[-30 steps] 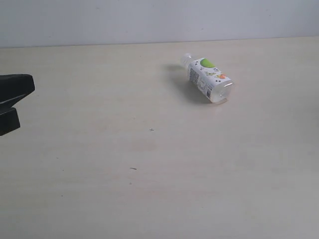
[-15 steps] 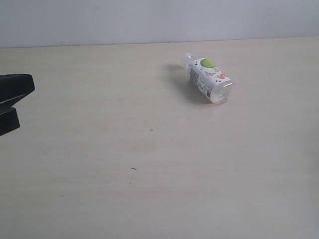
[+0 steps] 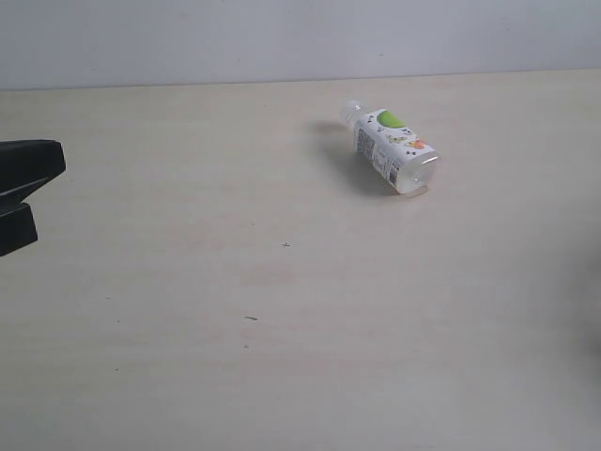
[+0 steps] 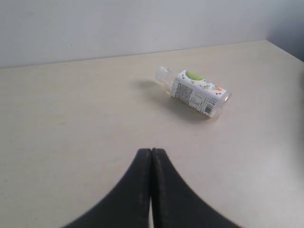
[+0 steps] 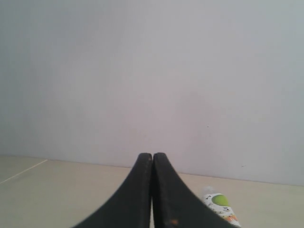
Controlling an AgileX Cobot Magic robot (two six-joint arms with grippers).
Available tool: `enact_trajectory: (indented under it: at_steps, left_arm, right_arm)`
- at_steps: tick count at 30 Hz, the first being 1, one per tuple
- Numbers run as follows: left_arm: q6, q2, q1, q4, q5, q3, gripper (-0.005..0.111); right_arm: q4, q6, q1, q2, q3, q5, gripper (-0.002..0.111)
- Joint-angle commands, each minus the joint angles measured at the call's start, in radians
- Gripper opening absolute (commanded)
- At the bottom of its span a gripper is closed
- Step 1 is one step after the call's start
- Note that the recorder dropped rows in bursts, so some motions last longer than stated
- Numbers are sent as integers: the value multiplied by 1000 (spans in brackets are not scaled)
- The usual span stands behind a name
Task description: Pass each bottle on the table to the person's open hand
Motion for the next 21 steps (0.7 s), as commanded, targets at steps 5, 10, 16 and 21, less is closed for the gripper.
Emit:
enact_trajectory:
  at_steps: [5,10,16,21]
  left_arm:
    - [4,-6,2,4,-1,3,0]
    - [4,-6,2,4,-1,3,0]
    - [4,-6,2,4,-1,3,0]
    - [4,-6,2,4,-1,3,0]
  right_arm:
    - [249,-5,-3,-5,-9,-279,0]
    - [261,-12,-3,11,-83,-465,0]
    - [253,-17,-3,248,-233,-414,0]
    - [242,-58,-3,580,-395,-286,0]
